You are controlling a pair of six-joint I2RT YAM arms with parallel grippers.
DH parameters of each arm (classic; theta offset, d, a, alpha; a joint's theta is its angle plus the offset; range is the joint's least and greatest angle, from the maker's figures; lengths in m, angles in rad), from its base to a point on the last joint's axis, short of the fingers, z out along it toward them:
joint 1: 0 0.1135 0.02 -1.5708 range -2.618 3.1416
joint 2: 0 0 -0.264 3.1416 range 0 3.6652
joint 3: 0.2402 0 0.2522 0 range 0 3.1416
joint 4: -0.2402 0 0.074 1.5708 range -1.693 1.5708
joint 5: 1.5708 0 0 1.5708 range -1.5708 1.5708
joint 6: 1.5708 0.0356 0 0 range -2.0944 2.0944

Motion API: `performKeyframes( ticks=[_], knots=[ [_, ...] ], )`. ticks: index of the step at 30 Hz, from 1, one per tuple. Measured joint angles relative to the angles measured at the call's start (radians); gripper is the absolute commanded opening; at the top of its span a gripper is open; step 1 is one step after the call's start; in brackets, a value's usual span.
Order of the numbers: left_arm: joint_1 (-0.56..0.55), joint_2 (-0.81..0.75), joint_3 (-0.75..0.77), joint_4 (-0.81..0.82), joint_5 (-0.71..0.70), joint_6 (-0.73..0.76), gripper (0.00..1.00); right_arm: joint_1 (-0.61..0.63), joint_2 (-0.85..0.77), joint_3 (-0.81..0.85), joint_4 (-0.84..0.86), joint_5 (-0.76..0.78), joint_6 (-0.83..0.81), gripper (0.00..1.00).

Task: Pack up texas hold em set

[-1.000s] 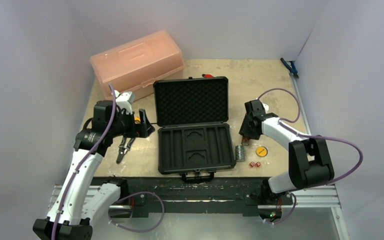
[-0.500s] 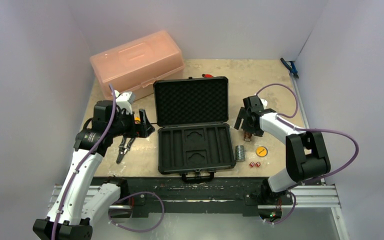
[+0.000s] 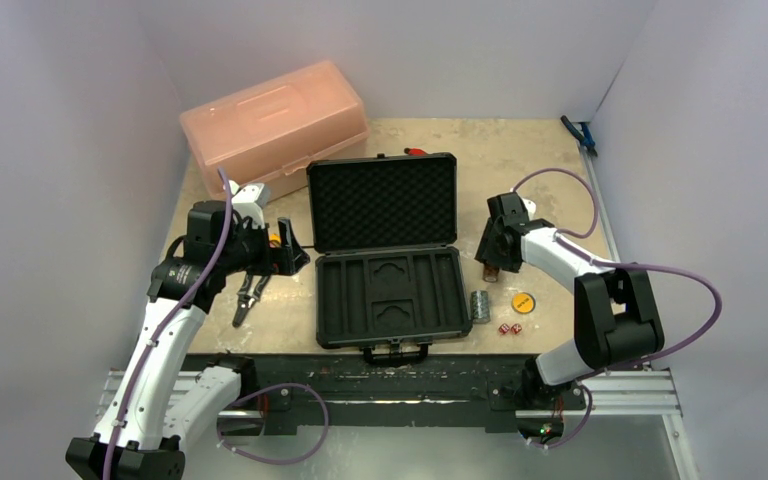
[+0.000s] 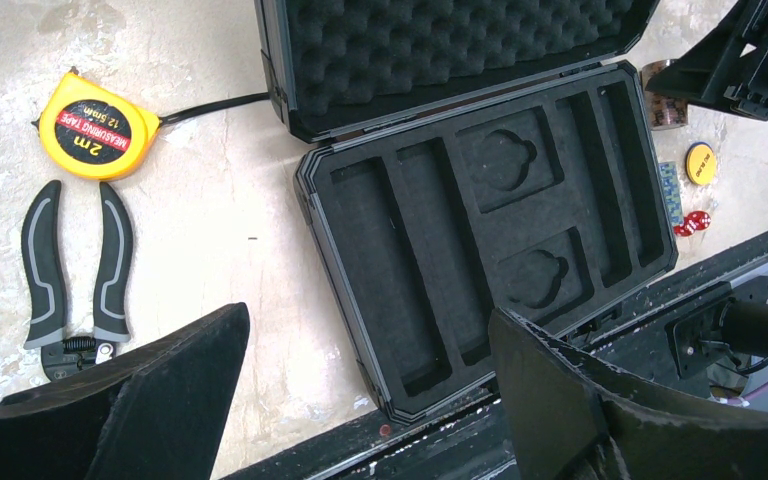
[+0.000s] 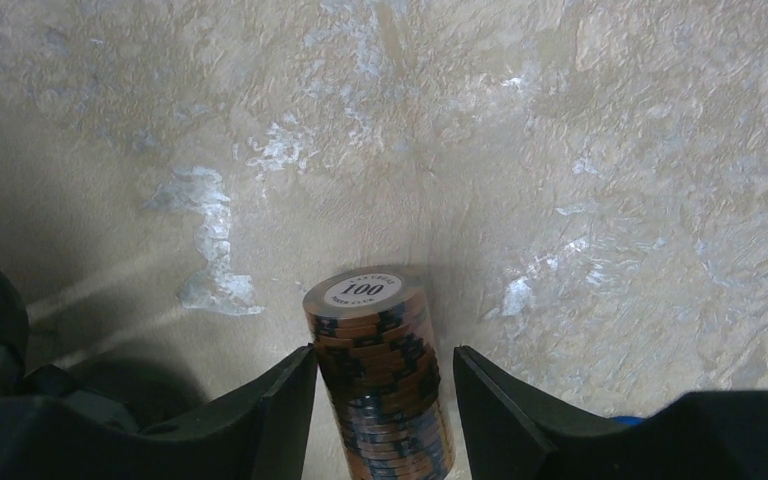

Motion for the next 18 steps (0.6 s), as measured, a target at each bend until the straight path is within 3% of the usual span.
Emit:
performKeyframes(
  ticks=[7, 10, 14, 17, 18],
  knots=[
    [0.000, 0.000, 0.000, 0.000, 0.000, 0.000, 0.89, 0.000, 0.001, -0.015, 0.003, -0.004, 0.000, 0.48],
    [0.000, 0.000, 0.000, 0.000, 0.000, 0.000, 0.89, 0.000, 0.001, -0.016, 0.005, -0.008, -0.002, 0.29],
    [0.000, 0.000, 0.000, 0.000, 0.000, 0.000, 0.89, 0.000, 0.001, -0.016, 0.013, -0.021, -0.003, 0.23],
    [0.000, 0.000, 0.000, 0.000, 0.000, 0.000, 0.89, 0.000, 0.000, -0.016, 0.014, -0.024, -0.005, 0.01],
    [0.000, 0.000, 0.000, 0.000, 0.000, 0.000, 0.89, 0.000, -0.002, -0.016, 0.013, -0.027, -0.008, 0.00]
  ],
)
